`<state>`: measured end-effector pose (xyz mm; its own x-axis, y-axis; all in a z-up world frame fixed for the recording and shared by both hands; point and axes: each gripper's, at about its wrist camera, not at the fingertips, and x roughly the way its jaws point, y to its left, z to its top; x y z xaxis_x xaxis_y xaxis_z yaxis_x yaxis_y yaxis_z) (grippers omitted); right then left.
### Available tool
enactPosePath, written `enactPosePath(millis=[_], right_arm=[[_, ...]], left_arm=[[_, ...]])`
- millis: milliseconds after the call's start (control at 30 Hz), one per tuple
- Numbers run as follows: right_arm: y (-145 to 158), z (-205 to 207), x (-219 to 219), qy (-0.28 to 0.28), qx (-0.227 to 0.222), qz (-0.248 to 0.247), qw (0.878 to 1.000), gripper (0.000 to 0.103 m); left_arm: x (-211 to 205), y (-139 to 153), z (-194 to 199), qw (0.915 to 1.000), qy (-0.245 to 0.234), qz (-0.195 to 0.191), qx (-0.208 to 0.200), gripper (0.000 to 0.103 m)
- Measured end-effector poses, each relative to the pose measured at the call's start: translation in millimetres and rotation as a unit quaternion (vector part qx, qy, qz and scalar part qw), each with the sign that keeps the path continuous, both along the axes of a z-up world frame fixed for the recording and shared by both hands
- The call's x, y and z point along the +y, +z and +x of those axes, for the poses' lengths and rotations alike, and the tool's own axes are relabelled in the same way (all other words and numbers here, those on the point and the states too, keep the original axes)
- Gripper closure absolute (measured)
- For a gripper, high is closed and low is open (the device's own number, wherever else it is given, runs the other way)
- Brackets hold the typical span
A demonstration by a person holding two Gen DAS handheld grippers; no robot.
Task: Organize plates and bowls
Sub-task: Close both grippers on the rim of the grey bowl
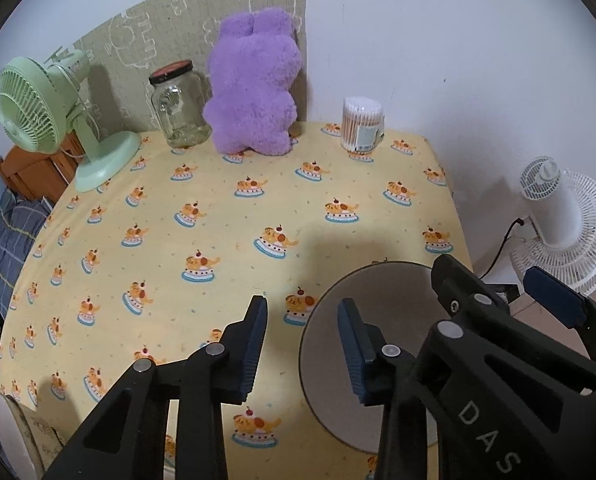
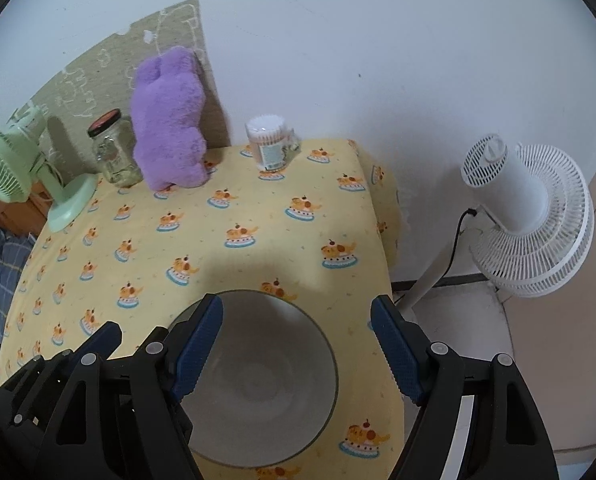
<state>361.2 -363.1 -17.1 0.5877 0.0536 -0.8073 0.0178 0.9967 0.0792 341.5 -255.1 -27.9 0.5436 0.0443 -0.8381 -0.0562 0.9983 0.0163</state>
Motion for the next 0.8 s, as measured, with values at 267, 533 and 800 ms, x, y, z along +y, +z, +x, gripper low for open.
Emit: enactPosePath(millis=[267, 533, 800], right_arm=[[-22, 10, -2, 0.000, 0.029, 0.005, 1.000, 0.049], [-35, 12, -9, -0.014, 0.061, 0.010, 0.998, 0.080], [-32, 8, -10, -0.022, 0.064, 0.007, 0.998, 0.083]], left_arm=[[-2, -19, 9, 0.9997, 0.000, -0.006, 0.025, 0.079], [-6, -27, 10, 0.9994, -0.006, 0.001, 0.034, 0.088], [-7, -26, 11, 0.9992, -0.014, 0.000, 0.039, 0.088]])
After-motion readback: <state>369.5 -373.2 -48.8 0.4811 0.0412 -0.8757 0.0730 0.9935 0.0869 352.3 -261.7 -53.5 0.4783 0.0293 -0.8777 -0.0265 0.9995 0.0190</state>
